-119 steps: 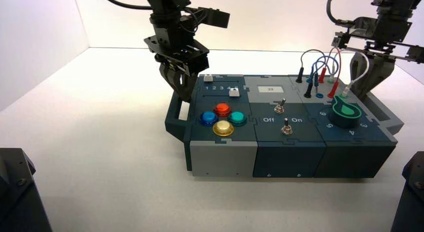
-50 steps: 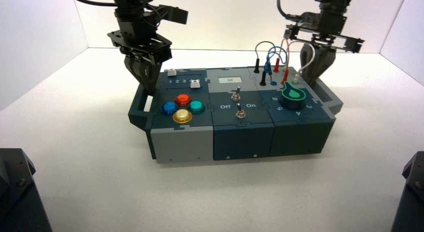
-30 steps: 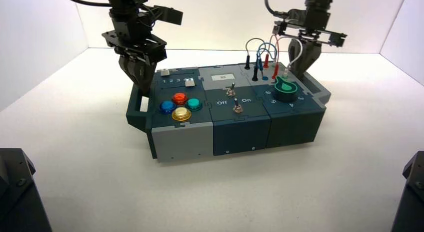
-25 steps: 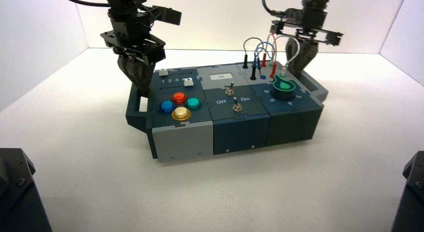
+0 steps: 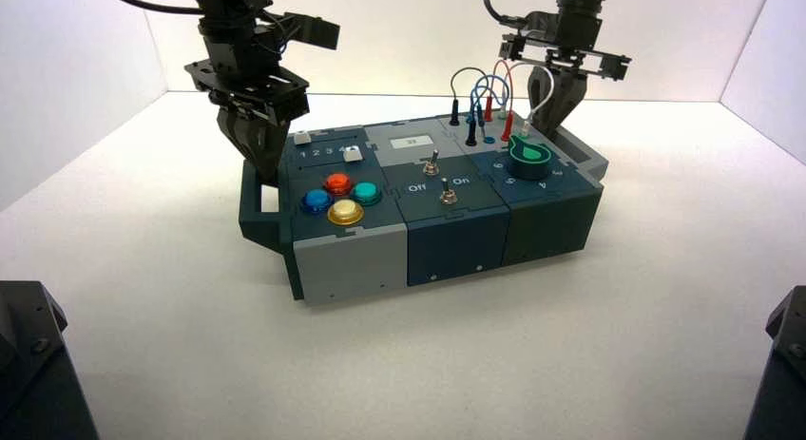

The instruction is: Insert the blue wire.

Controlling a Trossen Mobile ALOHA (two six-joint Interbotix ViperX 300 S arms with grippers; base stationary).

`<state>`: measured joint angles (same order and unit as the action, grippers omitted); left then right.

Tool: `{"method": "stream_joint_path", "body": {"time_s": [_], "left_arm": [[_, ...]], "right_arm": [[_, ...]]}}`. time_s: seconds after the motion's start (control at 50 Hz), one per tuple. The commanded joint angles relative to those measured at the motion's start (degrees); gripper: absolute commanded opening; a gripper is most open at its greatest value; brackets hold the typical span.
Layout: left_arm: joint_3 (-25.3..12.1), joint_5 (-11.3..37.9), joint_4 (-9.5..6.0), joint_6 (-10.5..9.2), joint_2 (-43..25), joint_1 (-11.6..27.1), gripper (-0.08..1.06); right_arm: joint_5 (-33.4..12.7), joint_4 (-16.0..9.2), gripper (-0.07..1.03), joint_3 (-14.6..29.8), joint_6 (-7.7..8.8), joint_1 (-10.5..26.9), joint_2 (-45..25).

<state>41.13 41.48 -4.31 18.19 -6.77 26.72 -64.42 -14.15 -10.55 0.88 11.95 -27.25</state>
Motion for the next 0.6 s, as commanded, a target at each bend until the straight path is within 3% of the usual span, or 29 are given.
{"method": "stream_joint_path", "body": {"time_s": [0.02,0.26,0.6], "left_arm": [[-0.79,-0.26,-0.62,0.26,1.32,1.67,-0.03],[-0.88,0.0,-0.88,0.35,6.42,2.99,-0.03],[-1.49,1.05,-0.88,0.35,11.34,3.43,-0.03]], "right_arm": [[0.7,-4.39,-0.02,-0.09,-1.14,8.26,-1.76],[-0.35,-4.31,-0.02,-2.81,-1.85,8.17,4.31],[-2.64,-3.96,-0.02,-2.81,-2.37,8.26,9.84]]}}
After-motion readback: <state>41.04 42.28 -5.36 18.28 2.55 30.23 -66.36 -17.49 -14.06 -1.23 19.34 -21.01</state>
